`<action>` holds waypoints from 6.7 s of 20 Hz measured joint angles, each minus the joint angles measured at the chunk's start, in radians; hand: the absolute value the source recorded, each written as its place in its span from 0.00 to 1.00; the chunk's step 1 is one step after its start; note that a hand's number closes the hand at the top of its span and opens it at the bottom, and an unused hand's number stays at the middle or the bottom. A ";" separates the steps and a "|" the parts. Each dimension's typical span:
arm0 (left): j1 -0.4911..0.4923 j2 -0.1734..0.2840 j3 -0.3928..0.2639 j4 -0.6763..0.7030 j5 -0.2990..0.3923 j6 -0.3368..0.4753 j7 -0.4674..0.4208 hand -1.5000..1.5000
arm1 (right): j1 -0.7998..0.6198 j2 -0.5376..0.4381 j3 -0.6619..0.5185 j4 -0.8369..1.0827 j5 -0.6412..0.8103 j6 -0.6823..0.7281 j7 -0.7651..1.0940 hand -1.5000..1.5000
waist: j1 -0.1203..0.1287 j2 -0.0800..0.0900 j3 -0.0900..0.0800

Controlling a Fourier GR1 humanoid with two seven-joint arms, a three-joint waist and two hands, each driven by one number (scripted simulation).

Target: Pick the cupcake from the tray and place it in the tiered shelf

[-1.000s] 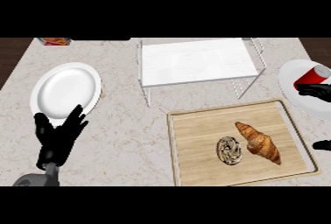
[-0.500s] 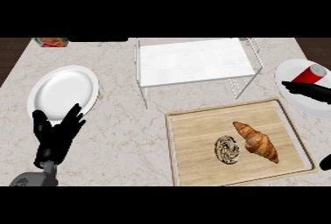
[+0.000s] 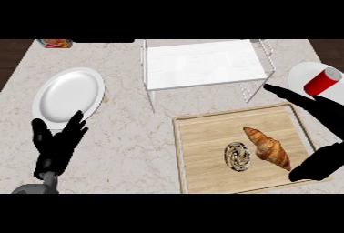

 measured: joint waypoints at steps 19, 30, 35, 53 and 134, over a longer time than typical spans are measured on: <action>-0.001 -0.047 0.043 -0.034 -0.059 -0.018 0.046 0.50 | 0.070 0.225 0.179 -0.095 0.400 0.026 0.245 0.00 | 0.001 0.003 0.001; -0.014 -0.080 0.083 0.003 -0.095 -0.059 0.014 0.50 | 0.142 0.330 0.184 -0.045 0.609 0.022 0.161 0.00 | 0.001 0.002 0.003; -0.014 -0.080 0.102 -0.010 -0.101 -0.075 0.043 0.50 | 0.154 0.363 0.184 0.007 0.714 -0.014 0.113 0.00 | 0.002 0.002 0.002; -0.009 -0.133 0.125 -0.014 -0.154 -0.091 0.031 0.50 | 0.109 0.484 0.153 0.306 0.907 -0.141 -0.157 1.00 | 0.002 0.000 -0.001; -0.042 -0.149 0.159 0.001 -0.184 -0.120 0.045 0.50 | -1.064 0.494 -0.197 0.850 0.807 -0.346 0.126 1.00 | 0.019 0.008 0.001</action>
